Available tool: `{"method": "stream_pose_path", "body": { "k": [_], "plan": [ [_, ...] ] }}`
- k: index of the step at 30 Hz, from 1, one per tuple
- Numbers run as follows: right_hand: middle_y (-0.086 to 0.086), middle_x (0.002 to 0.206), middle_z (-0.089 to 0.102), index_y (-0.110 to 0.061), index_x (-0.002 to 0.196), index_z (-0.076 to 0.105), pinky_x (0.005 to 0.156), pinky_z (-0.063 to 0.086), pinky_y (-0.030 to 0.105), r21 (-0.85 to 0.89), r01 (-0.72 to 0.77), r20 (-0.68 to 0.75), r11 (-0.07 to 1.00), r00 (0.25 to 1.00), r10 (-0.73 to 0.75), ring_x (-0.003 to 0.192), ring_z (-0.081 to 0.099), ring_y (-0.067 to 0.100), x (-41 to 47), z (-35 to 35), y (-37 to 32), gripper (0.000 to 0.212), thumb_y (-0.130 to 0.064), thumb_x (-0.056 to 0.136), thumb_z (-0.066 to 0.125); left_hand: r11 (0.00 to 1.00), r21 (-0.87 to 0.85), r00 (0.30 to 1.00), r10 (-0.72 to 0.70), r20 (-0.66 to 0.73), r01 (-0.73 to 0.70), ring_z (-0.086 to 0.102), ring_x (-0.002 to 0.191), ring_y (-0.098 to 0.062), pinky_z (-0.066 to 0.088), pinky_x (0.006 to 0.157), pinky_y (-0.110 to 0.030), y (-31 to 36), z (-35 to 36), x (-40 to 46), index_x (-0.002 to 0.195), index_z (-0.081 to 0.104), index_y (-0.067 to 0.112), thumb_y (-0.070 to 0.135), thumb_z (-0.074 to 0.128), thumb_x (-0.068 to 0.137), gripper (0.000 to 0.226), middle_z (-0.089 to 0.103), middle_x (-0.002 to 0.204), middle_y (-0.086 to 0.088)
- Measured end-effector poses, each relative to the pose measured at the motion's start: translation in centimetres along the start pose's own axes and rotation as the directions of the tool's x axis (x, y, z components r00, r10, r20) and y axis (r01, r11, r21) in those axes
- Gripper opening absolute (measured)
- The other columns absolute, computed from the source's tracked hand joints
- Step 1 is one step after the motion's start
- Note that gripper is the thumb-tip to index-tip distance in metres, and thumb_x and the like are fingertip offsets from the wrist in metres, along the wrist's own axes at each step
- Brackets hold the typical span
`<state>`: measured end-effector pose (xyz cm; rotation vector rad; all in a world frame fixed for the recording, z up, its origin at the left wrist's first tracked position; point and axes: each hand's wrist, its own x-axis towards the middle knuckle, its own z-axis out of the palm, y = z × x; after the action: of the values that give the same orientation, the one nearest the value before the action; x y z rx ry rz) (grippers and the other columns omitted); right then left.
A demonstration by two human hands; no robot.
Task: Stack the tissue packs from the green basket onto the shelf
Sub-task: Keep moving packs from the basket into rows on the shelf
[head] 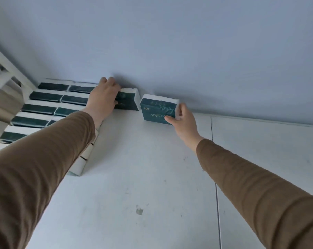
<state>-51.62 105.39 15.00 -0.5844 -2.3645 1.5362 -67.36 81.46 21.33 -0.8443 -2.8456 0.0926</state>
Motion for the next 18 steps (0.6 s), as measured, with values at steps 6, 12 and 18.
{"method": "stream_pose_path", "body": {
  "k": [6, 12, 18],
  "plan": [
    [0.0, 0.078, 0.052, -0.021, 0.083, 0.042, 0.068, 0.044, 0.034, 0.013, -0.048, -0.074, 0.999, 0.996, 0.048, 0.082, 0.051, 0.026, 3.2, 3.5, -0.3, 0.033, -0.021, 0.084, 0.076, 0.999, -0.043, 0.999, 0.012, -0.051, -0.014, 0.048, 0.1, -0.034, 0.048, 0.07, -0.046, -0.6, 0.9, 0.8, 0.111, 0.046, 0.008, 0.007, 0.082, 0.07, 0.055, 0.053, 0.11, -0.014],
    [0.009, 0.126, 0.05, -0.008, 0.126, 0.044, 0.094, 0.05, 0.039, 0.103, -0.111, -0.17, 0.989, 0.977, 0.127, 0.102, 0.058, 0.022, 2.2, 4.7, -1.3, 0.056, -0.01, 0.08, 0.076, 0.991, -0.135, 0.998, -0.006, -0.057, -0.002, 0.044, 0.107, -0.033, 0.052, 0.073, -0.046, -0.5, 1.1, -0.5, 0.116, 0.051, 0.006, 0.011, 0.078, 0.077, 0.048, 0.047, 0.12, -0.013],
    [0.007, 0.137, 0.04, -0.013, 0.142, 0.038, 0.09, 0.048, 0.031, -0.033, -0.099, -0.074, 0.995, 0.993, 0.096, 0.109, 0.056, 0.021, -3.0, 1.0, -0.7, 0.06, -0.014, 0.089, 0.067, 0.968, -0.25, 0.996, -0.03, -0.08, 0.009, 0.04, 0.12, -0.032, 0.049, 0.088, -0.046, 2.3, -0.3, -4.9, 0.131, 0.049, 0.012, 0.011, 0.067, 0.082, 0.053, 0.045, 0.13, -0.009]
  ]
}}
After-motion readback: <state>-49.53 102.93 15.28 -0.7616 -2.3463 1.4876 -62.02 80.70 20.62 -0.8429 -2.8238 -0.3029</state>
